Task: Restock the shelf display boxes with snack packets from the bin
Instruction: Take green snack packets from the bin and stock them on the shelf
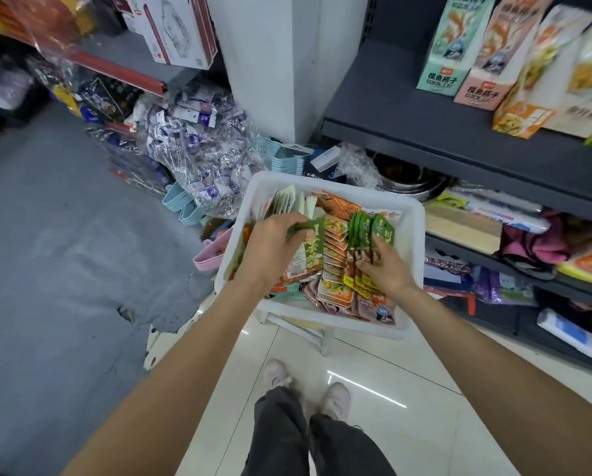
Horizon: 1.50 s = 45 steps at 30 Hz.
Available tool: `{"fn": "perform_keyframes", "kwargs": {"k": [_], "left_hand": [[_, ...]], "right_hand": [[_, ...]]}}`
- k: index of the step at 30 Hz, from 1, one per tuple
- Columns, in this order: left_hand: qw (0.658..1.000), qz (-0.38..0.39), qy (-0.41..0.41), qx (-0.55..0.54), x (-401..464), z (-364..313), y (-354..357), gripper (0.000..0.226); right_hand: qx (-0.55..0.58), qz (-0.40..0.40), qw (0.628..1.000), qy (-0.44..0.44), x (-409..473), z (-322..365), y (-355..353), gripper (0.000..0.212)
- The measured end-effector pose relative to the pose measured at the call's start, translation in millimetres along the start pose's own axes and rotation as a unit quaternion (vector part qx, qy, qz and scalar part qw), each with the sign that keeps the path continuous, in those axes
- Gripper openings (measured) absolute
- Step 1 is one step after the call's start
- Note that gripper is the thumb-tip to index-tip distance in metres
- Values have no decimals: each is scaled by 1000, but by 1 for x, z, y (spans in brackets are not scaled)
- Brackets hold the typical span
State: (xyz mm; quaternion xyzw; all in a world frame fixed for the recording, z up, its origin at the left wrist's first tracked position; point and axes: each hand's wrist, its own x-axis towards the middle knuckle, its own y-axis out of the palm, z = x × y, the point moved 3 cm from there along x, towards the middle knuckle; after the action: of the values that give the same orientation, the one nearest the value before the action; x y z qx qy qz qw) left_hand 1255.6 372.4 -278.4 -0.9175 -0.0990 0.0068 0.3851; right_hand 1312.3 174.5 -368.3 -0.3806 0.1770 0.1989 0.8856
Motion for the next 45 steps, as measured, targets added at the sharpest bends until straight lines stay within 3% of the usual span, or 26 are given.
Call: {"fn": "perform_keyframes", "kwargs": {"k": [6, 12, 17, 21, 26, 29, 35, 39, 41, 44, 45], "left_hand": [[997, 39, -51, -45, 21, 3, 6, 13], [993, 53, -65, -83, 29, 7, 6, 13], [988, 41, -89, -118, 31, 19, 4, 17], [989, 44, -92, -108, 32, 23, 0, 11], [992, 51, -62, -94, 30, 21, -10, 12], [994, 44, -56, -86, 30, 25, -14, 11], [989, 141, 9, -49, 29, 23, -12, 40], [989, 146, 8, -32, 29, 29, -13, 26], [989, 140, -7, -41, 29, 32, -14, 23], [983, 171, -8, -61, 29, 35, -15, 25], [980, 188, -5, -65, 29, 35, -15, 27]], "right_hand": [[-26, 19, 999, 38, 4, -3, 5, 69], [16, -37, 999, -25, -2, -2, 8, 55], [-108, -59, 992, 2, 13, -9, 10, 70], [-77, -41, 996, 34, 20, -6, 11, 86], [-78, -55, 994, 45, 16, 0, 8, 51], [-12, -83, 996, 40, 9, 5, 9, 39], [-45, -92, 994, 44, 4, 15, 20, 74], [-10, -89, 995, 38, 5, 27, 18, 88], [-5, -101, 994, 47, 4, 31, 13, 78], [12, -84, 996, 29, 0, 39, 6, 22], [17, -85, 996, 9, -1, 42, 5, 17]]}}
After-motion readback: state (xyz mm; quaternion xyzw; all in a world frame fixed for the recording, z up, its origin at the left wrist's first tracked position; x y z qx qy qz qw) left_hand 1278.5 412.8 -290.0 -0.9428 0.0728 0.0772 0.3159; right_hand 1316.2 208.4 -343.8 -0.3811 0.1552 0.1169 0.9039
